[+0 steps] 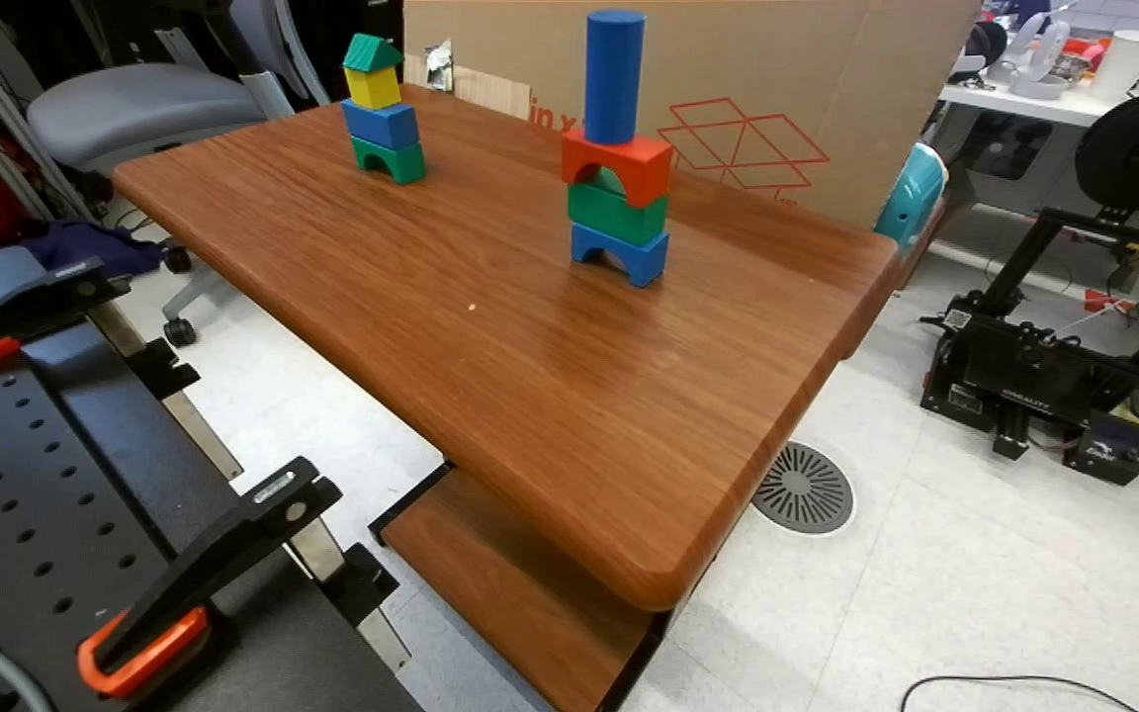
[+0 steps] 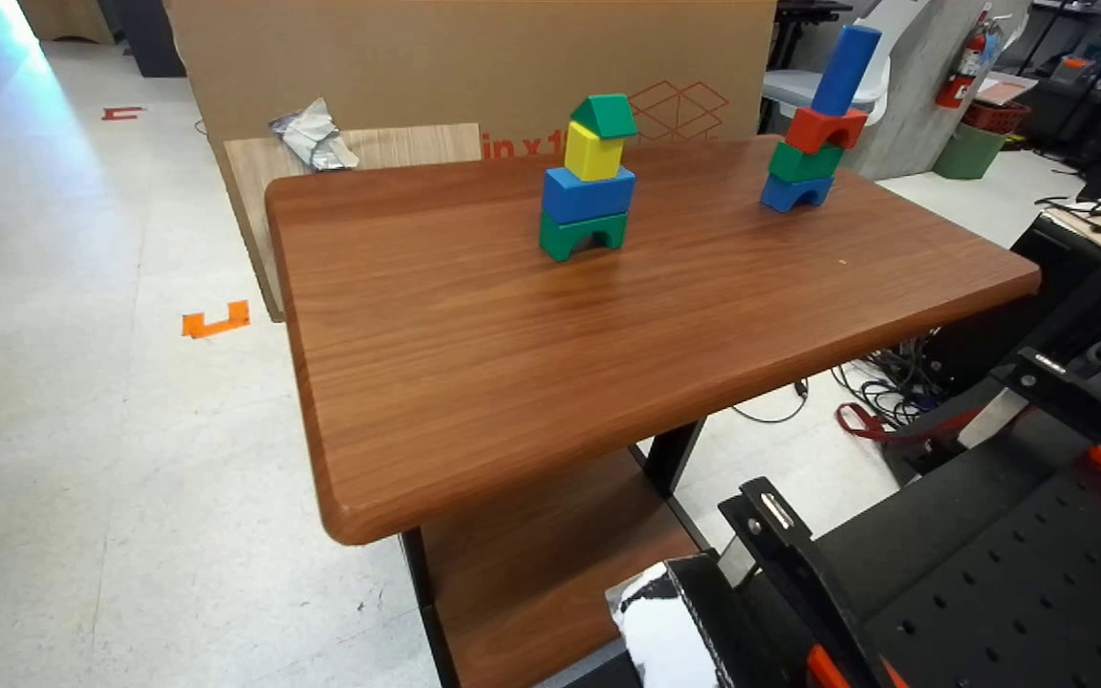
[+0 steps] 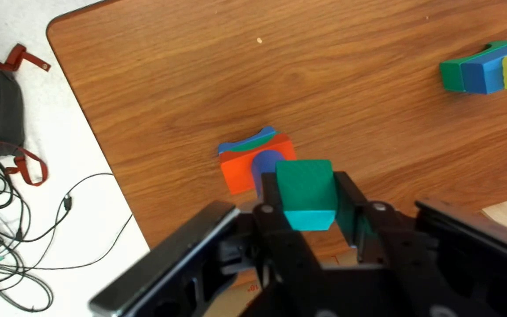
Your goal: Put the triangular cube on the table on top of the cylindrical block
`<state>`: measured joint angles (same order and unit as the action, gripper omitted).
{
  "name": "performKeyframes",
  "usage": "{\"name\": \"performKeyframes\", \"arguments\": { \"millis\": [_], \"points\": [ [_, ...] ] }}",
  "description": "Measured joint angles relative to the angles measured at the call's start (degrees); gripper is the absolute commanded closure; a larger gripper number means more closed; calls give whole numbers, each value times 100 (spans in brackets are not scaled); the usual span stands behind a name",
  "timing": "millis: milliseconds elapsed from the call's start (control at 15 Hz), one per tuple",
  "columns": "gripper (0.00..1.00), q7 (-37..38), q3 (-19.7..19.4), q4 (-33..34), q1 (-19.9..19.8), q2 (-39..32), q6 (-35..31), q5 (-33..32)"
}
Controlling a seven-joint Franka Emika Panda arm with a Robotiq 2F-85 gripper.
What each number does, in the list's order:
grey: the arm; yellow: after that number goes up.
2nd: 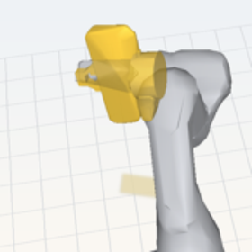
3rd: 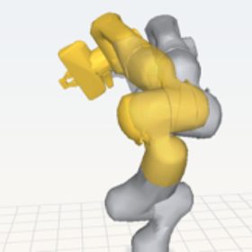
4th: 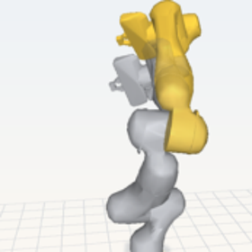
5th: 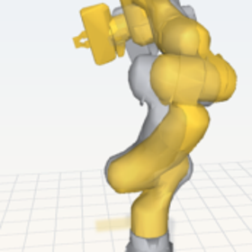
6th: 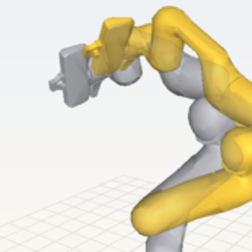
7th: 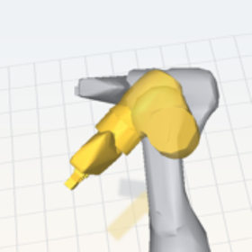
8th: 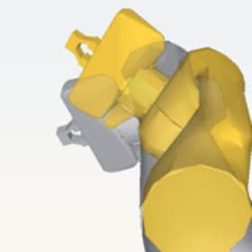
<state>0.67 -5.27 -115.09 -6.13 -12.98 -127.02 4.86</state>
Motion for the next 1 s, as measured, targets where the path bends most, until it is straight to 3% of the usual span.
{"name": "performKeyframes", "arguments": {
  "millis": [933, 1000],
  "points": [
    [92, 37, 0, 449, 0, -542, 3, 0],
    [42, 56, 0, 449, 0, -543, 3, 0]
  ]
}}
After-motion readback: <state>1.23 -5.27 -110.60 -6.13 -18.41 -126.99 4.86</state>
